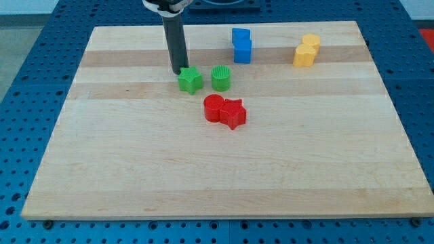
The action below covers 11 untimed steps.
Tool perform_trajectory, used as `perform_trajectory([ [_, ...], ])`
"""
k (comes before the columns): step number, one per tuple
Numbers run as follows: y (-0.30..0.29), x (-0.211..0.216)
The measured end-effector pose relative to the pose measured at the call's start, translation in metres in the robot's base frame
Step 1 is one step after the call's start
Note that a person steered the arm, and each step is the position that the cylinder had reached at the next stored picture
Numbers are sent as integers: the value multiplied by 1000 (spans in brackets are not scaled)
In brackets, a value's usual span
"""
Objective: Push the green star and green circle to the bottom of blue cube
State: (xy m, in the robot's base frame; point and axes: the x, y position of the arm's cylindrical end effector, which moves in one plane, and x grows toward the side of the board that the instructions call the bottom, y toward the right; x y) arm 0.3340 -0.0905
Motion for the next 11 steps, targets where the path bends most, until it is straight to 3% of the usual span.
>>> perform_trajectory([
  [3,-35,0],
  [6,-36,31],
  [11,48,40],
])
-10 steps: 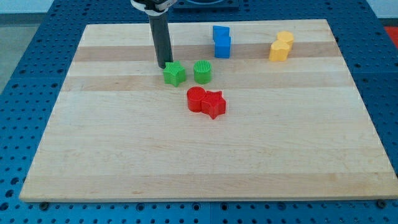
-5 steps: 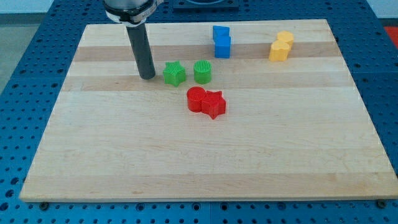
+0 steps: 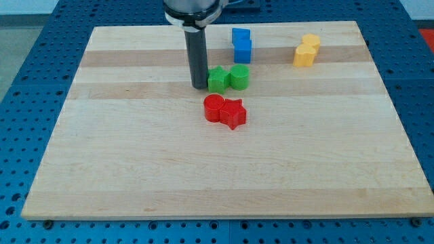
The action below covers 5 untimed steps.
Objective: Push the green star and green circle to the bottom of blue cube
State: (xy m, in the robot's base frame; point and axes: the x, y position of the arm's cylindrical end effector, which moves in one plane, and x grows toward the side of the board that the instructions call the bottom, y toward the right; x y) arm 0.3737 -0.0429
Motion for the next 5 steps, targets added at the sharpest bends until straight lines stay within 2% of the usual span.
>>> perform_trajectory([
  [2,31,-4],
  [3,47,-19],
  [5,58,-22],
])
